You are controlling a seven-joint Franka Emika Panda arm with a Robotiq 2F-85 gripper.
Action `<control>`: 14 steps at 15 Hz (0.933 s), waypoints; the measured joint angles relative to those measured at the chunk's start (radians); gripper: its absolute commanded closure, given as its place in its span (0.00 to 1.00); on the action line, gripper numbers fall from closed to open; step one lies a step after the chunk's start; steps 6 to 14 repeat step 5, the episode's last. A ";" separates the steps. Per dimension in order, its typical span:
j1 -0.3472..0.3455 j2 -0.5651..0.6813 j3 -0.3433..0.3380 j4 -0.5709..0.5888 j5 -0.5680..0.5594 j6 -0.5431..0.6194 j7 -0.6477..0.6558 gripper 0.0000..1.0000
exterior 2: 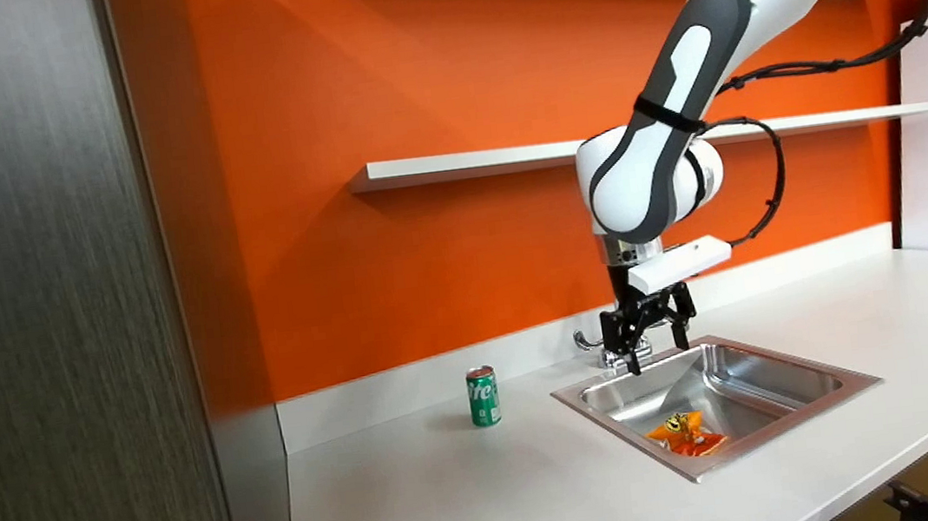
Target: Place the bag of cheetos in the sink
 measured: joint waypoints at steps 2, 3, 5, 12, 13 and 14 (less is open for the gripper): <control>0.000 -0.022 0.002 -0.014 -0.015 -0.007 0.012 0.00; 0.000 -0.025 0.002 -0.016 -0.016 -0.008 0.013 0.00; 0.000 -0.025 0.002 -0.017 -0.016 -0.009 0.013 0.00; 0.000 -0.025 0.002 -0.017 -0.016 -0.009 0.013 0.00; 0.000 -0.025 0.002 -0.017 -0.016 -0.009 0.013 0.00; 0.000 -0.025 0.002 -0.017 -0.016 -0.009 0.013 0.00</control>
